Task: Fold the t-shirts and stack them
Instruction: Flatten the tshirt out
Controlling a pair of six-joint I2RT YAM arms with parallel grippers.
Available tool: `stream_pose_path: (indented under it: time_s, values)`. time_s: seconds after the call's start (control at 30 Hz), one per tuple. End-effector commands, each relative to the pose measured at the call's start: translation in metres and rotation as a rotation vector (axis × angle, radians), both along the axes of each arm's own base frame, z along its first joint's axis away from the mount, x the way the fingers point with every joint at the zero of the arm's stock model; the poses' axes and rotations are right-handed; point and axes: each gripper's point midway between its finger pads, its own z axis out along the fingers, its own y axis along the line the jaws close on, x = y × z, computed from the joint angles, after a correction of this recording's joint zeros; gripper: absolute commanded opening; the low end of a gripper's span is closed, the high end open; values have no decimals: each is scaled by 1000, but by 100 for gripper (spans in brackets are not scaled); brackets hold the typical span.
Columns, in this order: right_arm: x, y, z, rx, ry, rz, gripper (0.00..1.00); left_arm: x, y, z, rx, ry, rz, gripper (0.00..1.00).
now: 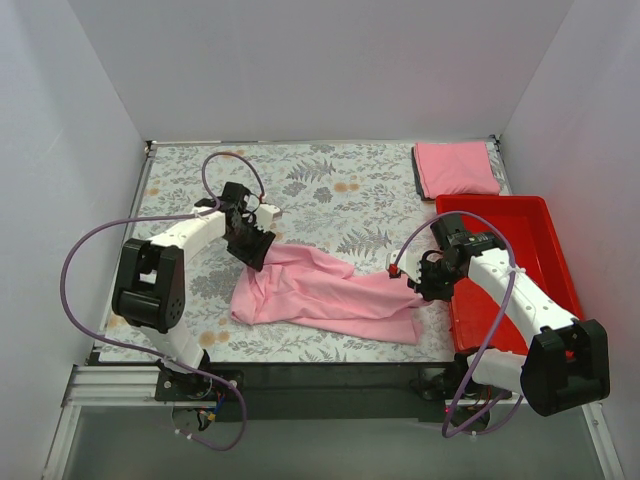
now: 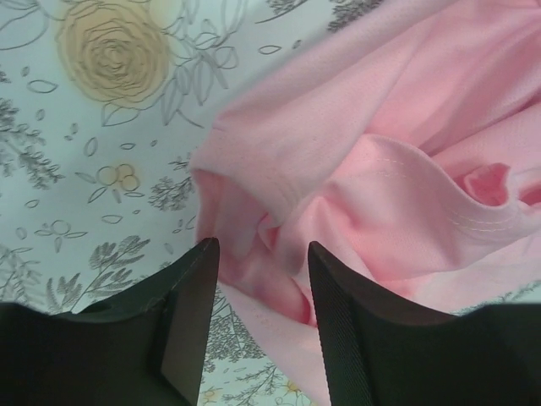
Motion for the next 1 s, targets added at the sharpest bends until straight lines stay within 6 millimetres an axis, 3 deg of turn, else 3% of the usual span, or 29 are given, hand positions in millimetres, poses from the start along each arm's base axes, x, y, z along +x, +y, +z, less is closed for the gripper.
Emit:
stream_pose_path:
  time_s: [0.0, 0.2, 0.43, 0.57, 0.7, 0.8, 0.87, 0.93, 0.97]
  values:
    - [-6, -2, 1, -10, 6, 44, 1, -10, -16, 9, -93, 50, -58, 44]
    - [-6, -3, 1, -15, 1, 45, 1, -31, -27, 10, -169, 161, -58, 34]
    - [-6, -3, 1, -10, 7, 46, 1, -34, -27, 13, -176, 151, -27, 30]
    - [-7, -3, 1, -12, 6, 48, 1, -16, -28, 27, -194, 86, 9, 20]
    - [0, -1, 7, -8, -18, 45, 1, 2, -25, 45, -199, 9, 23, 1]
    - [11, 3, 19, 7, -52, 25, 1, 23, -13, 66, -206, -59, 63, 0]
    - [20, 4, 27, 21, -65, -7, 1, 46, 1, 92, -221, -129, 94, 0]
    - [40, 9, 49, 61, -113, -48, 1, 57, 8, 113, -243, -167, 109, 0]
    - [48, 11, 56, 76, -120, -66, 1, 67, 12, 133, -255, -224, 99, 0]
